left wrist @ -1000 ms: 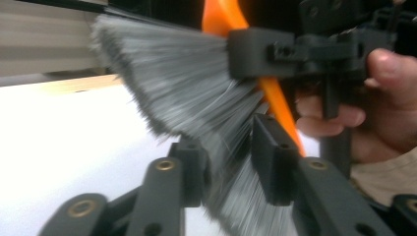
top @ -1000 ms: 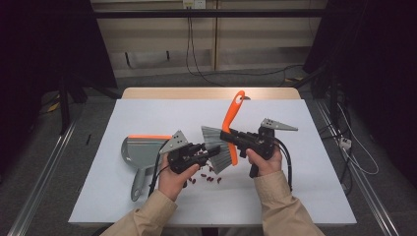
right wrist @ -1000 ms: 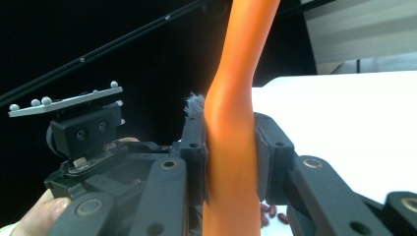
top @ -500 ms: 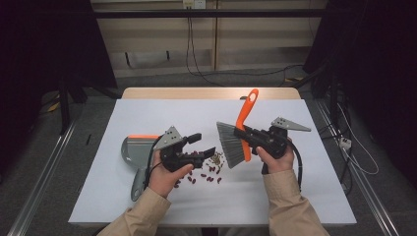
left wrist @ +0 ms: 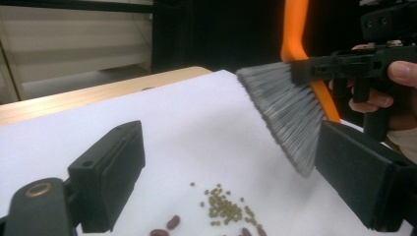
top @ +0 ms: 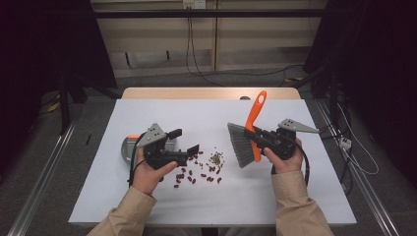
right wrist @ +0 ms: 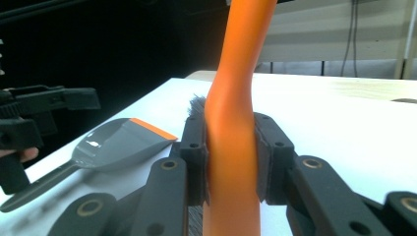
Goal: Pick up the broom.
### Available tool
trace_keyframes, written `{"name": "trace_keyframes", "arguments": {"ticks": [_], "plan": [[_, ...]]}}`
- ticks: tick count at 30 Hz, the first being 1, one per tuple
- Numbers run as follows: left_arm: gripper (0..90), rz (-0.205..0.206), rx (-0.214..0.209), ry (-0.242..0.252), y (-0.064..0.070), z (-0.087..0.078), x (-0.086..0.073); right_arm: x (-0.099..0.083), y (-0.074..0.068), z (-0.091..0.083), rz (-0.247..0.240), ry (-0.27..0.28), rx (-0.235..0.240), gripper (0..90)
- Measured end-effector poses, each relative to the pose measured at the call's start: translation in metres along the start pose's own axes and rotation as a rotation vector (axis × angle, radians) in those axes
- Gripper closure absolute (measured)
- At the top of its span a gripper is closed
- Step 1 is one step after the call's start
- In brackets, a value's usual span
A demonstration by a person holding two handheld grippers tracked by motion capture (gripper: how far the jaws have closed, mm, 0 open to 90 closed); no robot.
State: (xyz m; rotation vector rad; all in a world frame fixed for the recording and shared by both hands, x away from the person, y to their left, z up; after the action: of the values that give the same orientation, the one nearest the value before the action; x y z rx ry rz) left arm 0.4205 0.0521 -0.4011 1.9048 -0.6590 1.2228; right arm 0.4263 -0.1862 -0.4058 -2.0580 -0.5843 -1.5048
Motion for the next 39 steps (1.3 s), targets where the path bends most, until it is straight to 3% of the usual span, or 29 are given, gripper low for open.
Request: {"name": "trace_keyframes", "arguments": {"ticks": [13, 22, 33, 39], "plan": [[8.0, 0.014, 0.045, 0.013, -0.025, -0.028, -0.001, -0.004, 0.02, -0.021, -0.011, -0.011, -0.069, 70.2], [6.4, 0.011, 0.064, 0.023, -0.042, -0.046, -0.006, -0.007, 0.026, -0.025, -0.027, -0.033, -0.097, 70.2], [6.0, 0.002, 0.106, 0.022, -0.061, -0.067, -0.012, -0.014, 0.034, -0.028, -0.069, -0.091, -0.148, 70.2], [6.0, -0.009, 0.115, 0.025, -0.064, -0.071, -0.015, -0.018, 0.036, -0.026, -0.104, -0.129, -0.178, 70.3]]}}
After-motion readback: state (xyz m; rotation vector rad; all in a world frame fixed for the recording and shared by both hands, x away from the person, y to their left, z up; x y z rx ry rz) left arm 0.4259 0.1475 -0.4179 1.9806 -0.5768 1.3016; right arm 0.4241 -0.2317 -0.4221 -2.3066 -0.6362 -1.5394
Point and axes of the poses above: each handheld gripper's, and its own axes: z roughly forward along the jaws, x roughly out of its top, y roughly to its right, the point moved 9 cm from there along z, roughly forward along the jaws, and after that the axes turned 9 degrees about -z, right-handed, at the moved point
